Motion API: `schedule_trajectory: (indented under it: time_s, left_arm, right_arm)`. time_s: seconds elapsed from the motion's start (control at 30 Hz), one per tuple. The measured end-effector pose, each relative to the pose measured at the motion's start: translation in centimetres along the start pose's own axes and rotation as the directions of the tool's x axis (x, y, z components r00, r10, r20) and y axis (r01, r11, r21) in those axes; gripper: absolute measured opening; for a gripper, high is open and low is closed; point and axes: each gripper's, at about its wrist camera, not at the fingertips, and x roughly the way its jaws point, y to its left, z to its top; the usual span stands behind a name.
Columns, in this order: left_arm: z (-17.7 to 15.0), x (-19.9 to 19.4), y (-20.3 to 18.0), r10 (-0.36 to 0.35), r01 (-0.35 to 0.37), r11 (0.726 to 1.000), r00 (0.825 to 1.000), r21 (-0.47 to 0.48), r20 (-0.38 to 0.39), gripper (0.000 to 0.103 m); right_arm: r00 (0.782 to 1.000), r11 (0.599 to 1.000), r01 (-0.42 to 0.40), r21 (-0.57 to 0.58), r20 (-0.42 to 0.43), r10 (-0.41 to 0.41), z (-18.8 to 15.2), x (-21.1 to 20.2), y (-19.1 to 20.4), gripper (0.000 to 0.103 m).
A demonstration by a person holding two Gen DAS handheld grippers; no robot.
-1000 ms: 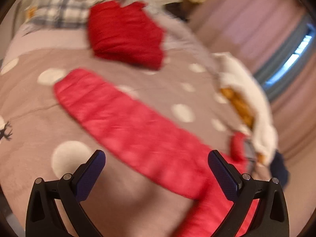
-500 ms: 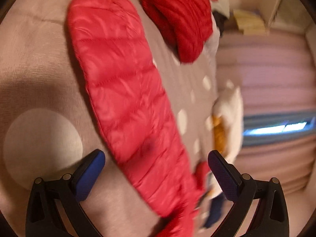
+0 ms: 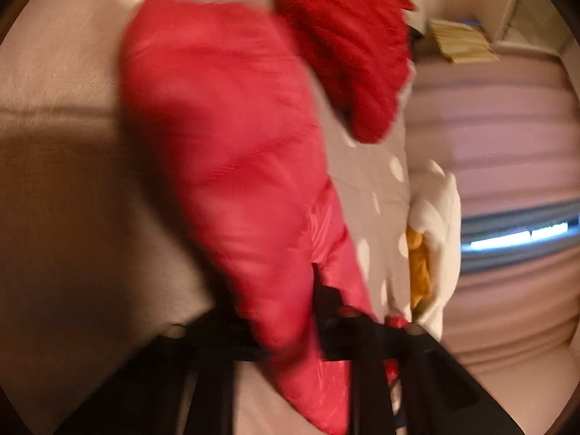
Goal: Fold large clothes
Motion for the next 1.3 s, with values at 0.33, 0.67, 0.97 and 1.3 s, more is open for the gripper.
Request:
schedule_trajectory:
  time_s: [0.33, 0.67, 0.97, 1.3]
  left_arm:
    - [-0.9, -0.3, -1.0, 0.079, -0.087, 0.986, 0.995, 0.14, 0.064, 0.014]
    - [-0.7, 0.1, -1.2, 0.076, -0.086, 0.985, 0.995, 0.152, 0.07, 0.013]
    - [-0.7, 0.3, -1.3, 0.075, -0.088, 0.982, 0.994, 0.167, 0.079, 0.013]
    - [-0.7, 0.5, -1.4, 0.082, -0.098, 0.977, 0.992, 0.188, 0.09, 0.013]
  right_arm:
    - [0.994, 0.988, -0.08, 0.131, 0.082, 0.07, 1.0, 0.0, -1.7, 0.103]
    - [0.993, 0.963, -0.11, 0.245, 0.079, 0.093, 1.4, 1.8, -4.9, 0.005]
    - [0.996, 0.997, 0.046, 0.066, 0.07, -0.051, 1.4, 2.2, -2.2, 0.003]
    - [0.988, 0.992, -0.074, -0.105, 0.128, 0.087, 2.3, -0.8, 3.0, 0.005]
